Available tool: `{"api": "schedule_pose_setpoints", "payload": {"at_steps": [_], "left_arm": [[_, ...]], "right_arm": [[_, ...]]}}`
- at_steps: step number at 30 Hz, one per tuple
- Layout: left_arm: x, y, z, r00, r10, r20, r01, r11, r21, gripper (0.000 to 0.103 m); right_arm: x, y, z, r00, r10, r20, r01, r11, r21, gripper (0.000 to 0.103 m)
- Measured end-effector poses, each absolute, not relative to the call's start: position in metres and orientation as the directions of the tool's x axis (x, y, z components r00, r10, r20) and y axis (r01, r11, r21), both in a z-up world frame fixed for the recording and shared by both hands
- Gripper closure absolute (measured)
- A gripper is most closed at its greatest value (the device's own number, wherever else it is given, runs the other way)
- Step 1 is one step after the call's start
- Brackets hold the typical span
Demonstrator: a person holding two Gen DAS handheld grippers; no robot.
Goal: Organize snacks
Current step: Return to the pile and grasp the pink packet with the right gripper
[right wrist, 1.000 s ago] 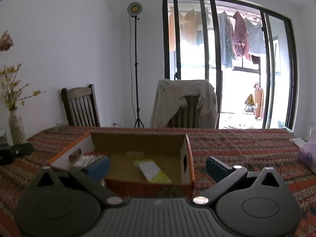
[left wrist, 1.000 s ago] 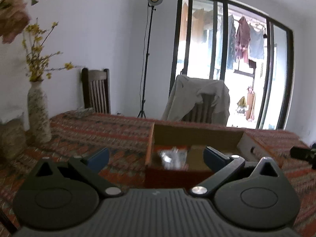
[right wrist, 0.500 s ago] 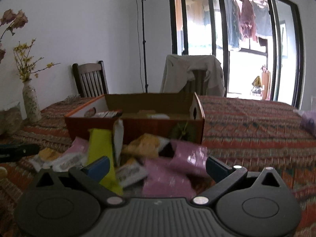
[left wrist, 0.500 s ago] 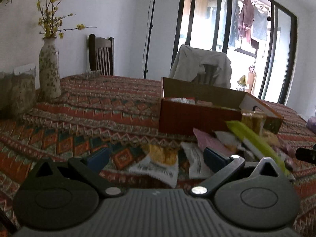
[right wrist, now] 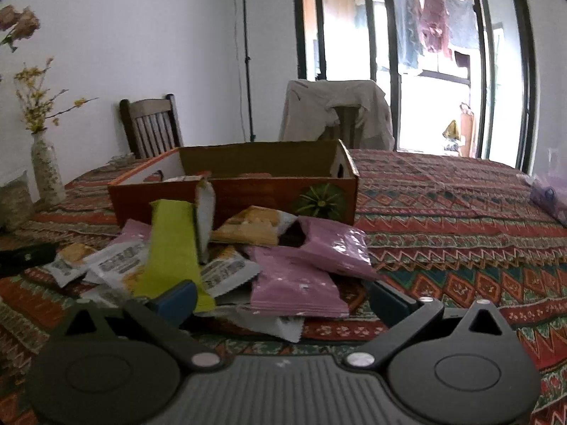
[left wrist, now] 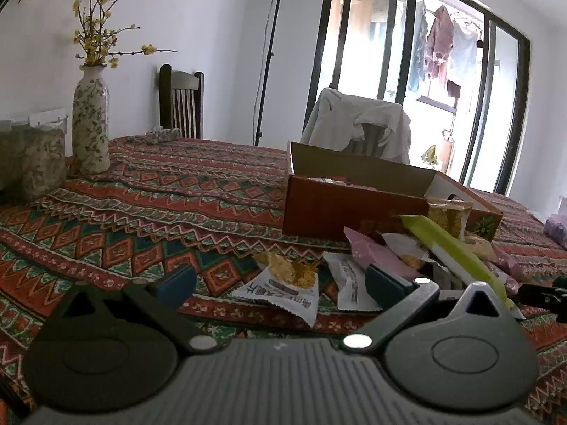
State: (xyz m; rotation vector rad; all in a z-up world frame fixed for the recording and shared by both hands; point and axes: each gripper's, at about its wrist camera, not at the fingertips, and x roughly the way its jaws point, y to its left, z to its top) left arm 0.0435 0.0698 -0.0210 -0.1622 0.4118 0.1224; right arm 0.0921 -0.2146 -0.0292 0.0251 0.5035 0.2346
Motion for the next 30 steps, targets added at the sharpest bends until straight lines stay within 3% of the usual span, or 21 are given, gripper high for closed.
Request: {"api": "schedule_pose_setpoints", "payload": {"at_steps": [5,10,23,25,26,30], "left_arm": [[0.045,0.07,-0.021,0.907,0.082,-0.414,-0.152,0.978,-0.14,0.0],[0.047,0.071,-0.022,0.903,0.084,-0.422,-0.159,0.976,-0.146,0.0],[0.051,0.074,-0.023,0.891,0.088,-0.446,-0.175,0.972,-0.158,0.0],[0.052,0.074,-0.023,0.889,0.089,-0.45,-0.178,0.971,-0.16,0.0],[0.052,0.074,-0.023,0.888,0.089,-0.452,-0.18,0.971,-0.161,0.0],[0.052,0.073,-0.023,0.887,0.093,-0.453,-0.184,0.97,-0.161,0.0]], "right_arm": [[0.108,-0.225,-0.031,0.838,0.239,-0.49,-0.207,0.971,0.12,0.001],[0.129,-0.23,-0.033,0.807,0.248,-0.535,-0.208,0.969,0.136,0.019],[0.172,-0.232,-0.044,0.703,0.43,-0.566,-0.306,0.902,0.305,0.018],[0.17,-0.233,-0.043,0.703,0.447,-0.553,-0.315,0.893,0.322,0.027],[0.169,-0.234,-0.043,0.702,0.452,-0.551,-0.317,0.89,0.326,0.039],[0.16,-0.232,-0.044,0.718,0.447,-0.534,-0.326,0.893,0.31,0.043]]}}
